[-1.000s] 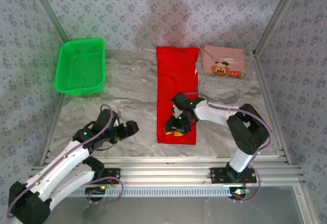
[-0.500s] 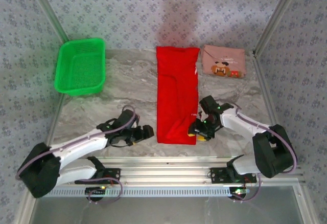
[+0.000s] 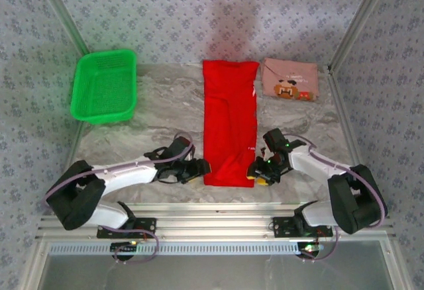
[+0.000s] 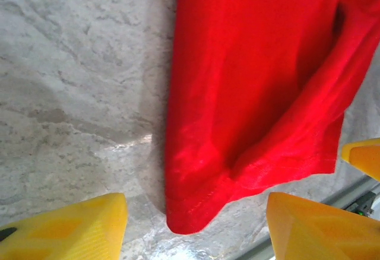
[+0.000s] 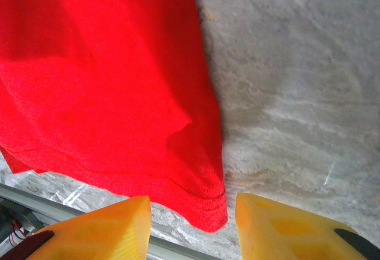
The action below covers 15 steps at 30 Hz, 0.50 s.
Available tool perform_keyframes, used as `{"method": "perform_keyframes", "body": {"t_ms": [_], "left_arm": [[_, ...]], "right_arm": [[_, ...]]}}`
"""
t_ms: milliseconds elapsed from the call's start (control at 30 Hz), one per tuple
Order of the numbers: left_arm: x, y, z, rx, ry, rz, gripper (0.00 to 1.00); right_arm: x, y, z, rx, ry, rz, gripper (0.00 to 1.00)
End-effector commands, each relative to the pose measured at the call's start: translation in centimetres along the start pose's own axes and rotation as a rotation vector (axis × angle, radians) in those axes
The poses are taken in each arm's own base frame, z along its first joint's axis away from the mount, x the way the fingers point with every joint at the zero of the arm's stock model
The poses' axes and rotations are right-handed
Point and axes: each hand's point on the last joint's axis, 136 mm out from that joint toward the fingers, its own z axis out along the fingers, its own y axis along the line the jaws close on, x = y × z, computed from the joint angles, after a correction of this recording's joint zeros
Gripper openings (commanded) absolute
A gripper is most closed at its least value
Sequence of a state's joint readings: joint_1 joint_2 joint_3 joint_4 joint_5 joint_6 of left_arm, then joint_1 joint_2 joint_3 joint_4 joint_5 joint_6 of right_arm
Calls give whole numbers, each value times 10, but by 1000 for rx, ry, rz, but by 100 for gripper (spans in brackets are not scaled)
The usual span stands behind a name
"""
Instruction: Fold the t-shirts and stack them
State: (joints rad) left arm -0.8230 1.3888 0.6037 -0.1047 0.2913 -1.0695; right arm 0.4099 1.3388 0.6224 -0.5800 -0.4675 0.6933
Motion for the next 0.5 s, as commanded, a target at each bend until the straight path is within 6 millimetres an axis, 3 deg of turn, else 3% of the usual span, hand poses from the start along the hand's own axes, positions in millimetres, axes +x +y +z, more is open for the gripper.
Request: {"method": "perform_keyframes", "body": {"t_ms": [0,333,467], "left_arm": [[-6,-14,5,20,-15,4,62],[-5,-14,27,-32,12,-2,52],[-2,-9,32,-61,30,-2,43]], "right_arm": [[-6,5,0,-8,-11,15,43],[-14,5,-2,40,-3,25,42],[-24,3,0,87,-16,36,38]]}}
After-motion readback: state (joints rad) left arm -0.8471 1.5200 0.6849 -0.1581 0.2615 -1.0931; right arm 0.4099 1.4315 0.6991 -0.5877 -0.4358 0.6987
